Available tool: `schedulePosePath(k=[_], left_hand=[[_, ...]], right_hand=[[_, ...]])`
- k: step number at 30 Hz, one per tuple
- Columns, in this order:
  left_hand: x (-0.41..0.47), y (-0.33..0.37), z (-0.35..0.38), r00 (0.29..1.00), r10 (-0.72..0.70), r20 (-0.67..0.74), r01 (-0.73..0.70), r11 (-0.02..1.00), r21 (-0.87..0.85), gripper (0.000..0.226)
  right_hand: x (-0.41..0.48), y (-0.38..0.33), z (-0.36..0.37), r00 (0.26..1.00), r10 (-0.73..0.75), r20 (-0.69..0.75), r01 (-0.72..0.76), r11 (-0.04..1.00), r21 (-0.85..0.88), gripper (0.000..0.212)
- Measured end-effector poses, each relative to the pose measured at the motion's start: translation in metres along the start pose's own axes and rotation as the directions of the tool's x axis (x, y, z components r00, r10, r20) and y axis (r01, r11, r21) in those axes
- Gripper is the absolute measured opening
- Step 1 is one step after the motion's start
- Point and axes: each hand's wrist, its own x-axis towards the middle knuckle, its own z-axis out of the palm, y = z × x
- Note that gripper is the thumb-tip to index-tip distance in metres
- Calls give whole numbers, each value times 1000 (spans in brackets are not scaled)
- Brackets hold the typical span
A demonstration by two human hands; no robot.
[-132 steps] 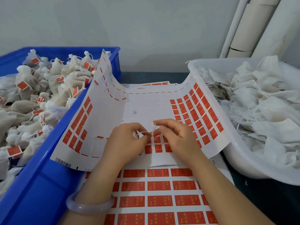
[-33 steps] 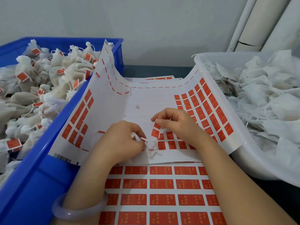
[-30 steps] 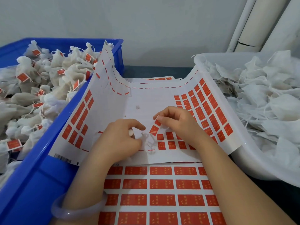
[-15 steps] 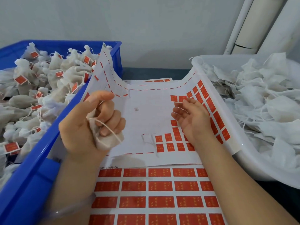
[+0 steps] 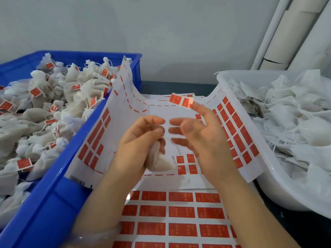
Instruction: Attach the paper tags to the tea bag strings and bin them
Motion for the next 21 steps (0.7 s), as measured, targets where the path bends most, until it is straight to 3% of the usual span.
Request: schedulePosePath(k=[2, 6, 11, 13, 17, 21], left_hand=[[-1, -2, 4, 1000, 20, -7, -20, 998, 64, 38], [0, -5, 6, 993, 62, -104, -45, 986, 159, 28], [2, 4, -4, 991, 42, -123, -71, 970, -234, 25], [3, 5, -8, 993, 49, -109, -82, 941, -329, 18], [4, 3, -10, 982, 16, -187, -75, 946, -316, 22], [7, 2, -11, 954, -61, -292, -29, 955, -294, 23]], right_hand=[[-8, 2, 4, 998, 27, 49, -26, 999, -24, 65], [-9, 6, -2, 999, 38, 1, -38, 994, -107, 64], [-2, 15, -16, 980, 60, -191, -80, 992, -102, 40], [-3, 17, -17, 989, 92, -113, -102, 991, -86, 35], [-8, 25, -3, 979, 180, 95, -170, 980, -101, 39], [-6, 42, 3, 984, 176, -37, -180, 948, -262, 41]])
